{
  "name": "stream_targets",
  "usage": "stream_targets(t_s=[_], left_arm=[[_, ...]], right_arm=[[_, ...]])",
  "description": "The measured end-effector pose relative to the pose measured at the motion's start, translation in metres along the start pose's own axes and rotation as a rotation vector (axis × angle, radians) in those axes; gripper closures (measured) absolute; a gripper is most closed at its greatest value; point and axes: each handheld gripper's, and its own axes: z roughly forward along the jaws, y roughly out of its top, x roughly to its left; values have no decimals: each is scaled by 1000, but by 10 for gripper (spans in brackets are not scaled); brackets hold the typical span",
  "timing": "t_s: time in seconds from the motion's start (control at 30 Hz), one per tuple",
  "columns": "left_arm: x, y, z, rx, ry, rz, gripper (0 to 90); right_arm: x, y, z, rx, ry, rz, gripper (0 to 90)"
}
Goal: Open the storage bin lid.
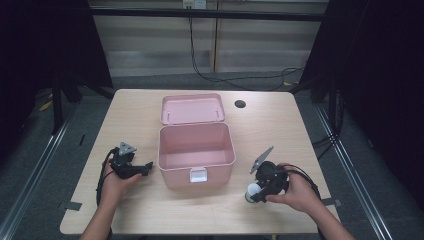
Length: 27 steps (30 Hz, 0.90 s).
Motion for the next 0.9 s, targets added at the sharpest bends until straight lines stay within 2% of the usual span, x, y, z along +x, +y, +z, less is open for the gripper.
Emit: stream_targets(t_s=[0.07,0.3,0.73,0.8,0.83,0.9], left_arm=[[0,0,0,1,0,0,155],[0,0,0,0,-1,-2,155],[0,0,0,1,-1,0,155],[0,0,0,1,-1,-1,155],[0,0,0,1,0,0,155],[0,0,0,0,-1,-1,155]], right_arm=[[-1,1,0,1,-2,-15,494],[1,4,0,27,-10,-8,500],[2,9,-2,35,-18,-31,490],[3,11,-1,52,-25,-27,498],[2,11,-1,53,-30,-47,500],[3,12,-1,58,-30,-46,503]])
